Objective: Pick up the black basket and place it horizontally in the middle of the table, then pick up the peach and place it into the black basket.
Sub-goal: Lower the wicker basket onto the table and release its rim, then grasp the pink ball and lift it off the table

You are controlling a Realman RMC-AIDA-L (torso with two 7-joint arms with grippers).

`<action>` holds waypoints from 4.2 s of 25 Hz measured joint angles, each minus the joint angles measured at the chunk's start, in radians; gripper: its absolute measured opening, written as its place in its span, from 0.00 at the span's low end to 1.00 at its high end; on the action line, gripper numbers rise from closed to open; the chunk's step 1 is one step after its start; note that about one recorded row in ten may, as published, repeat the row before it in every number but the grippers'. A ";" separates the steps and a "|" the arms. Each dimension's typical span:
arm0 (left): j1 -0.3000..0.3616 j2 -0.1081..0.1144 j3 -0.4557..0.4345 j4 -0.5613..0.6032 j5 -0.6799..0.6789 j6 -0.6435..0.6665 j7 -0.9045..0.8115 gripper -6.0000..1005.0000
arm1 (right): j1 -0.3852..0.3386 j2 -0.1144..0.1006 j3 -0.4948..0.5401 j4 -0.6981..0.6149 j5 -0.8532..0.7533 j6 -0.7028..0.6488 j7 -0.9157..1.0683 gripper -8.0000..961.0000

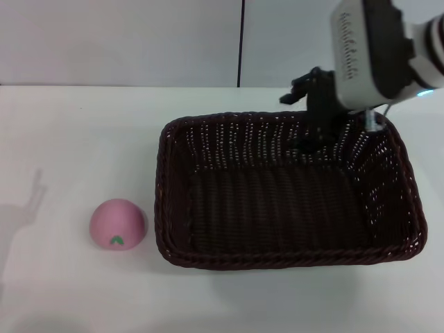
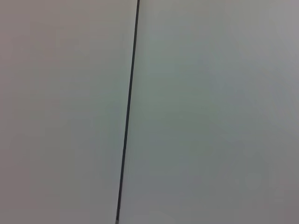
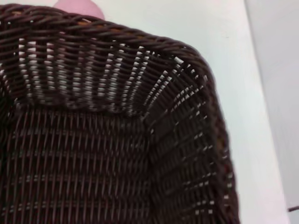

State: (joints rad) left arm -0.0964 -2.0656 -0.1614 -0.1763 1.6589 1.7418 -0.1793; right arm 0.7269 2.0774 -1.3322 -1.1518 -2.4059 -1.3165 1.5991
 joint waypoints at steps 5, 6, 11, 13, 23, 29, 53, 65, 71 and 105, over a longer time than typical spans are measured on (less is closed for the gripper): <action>-0.002 0.007 0.096 0.057 0.003 0.001 -0.071 0.75 | -0.175 -0.003 0.096 -0.200 0.234 -0.068 -0.028 0.76; -0.004 0.008 0.141 0.103 0.004 0.001 -0.129 0.75 | -0.211 -0.003 0.138 -0.219 0.310 -0.082 -0.047 0.76; -0.003 0.008 0.301 0.288 0.004 -0.002 -0.375 0.75 | -0.405 -0.002 0.322 -0.181 0.769 -0.103 -0.164 0.76; 0.003 0.007 0.379 0.367 0.004 -0.009 -0.449 0.75 | -0.488 -0.001 0.363 -0.087 0.992 -0.112 -0.270 0.75; -0.032 0.007 0.585 0.639 0.188 -0.074 -0.749 0.75 | -0.639 -0.001 0.510 0.419 1.504 -0.336 -0.597 0.75; -0.098 0.001 0.586 0.610 0.340 -0.106 -0.747 0.74 | -0.637 -0.002 0.571 0.520 1.503 -0.377 -0.617 0.75; -0.147 -0.001 0.546 0.489 0.300 -0.210 -0.593 0.54 | -0.581 -0.001 0.758 0.884 1.506 -0.525 -0.824 0.75; -0.155 0.005 0.429 0.513 0.266 -0.099 -0.608 0.24 | -0.576 0.000 0.759 0.895 1.503 -0.517 -0.826 0.75; -0.214 0.002 0.376 0.546 0.252 0.074 -0.636 0.19 | -0.553 -0.001 0.759 0.925 1.502 -0.515 -0.827 0.75; -0.259 -0.002 0.165 0.298 0.229 -0.109 -0.345 0.59 | -0.507 -0.007 0.759 0.988 1.506 -0.489 -0.879 0.75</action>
State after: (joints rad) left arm -0.3559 -2.0679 0.0033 0.1215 1.8875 1.6330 -0.5246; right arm 0.2199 2.0708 -0.5736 -0.1637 -0.9003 -1.8052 0.7197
